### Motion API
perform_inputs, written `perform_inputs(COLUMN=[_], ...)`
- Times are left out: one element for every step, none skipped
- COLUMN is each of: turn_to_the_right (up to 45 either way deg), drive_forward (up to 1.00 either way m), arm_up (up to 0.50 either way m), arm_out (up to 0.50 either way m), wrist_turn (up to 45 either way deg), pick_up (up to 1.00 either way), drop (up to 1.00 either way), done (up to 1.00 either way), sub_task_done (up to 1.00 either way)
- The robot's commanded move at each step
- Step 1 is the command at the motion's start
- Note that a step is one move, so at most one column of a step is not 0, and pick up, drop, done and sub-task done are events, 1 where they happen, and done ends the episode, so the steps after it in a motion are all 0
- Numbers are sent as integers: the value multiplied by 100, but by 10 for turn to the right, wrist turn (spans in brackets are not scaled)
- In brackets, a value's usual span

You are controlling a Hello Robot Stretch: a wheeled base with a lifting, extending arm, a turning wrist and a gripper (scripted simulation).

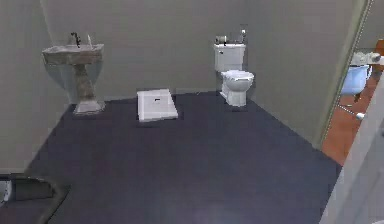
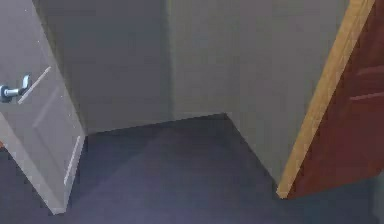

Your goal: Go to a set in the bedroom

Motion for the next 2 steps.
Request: perform_inputs(turn_to_the_right=[0, 90], drive_forward=[100, 0], arm_up=[0, 0], arm_out=[0, 0], wrist_turn=[0, 0], pick_up=[0, 0], drop=[0, 0], done=[0, 0], sub_task_done=[0, 0])
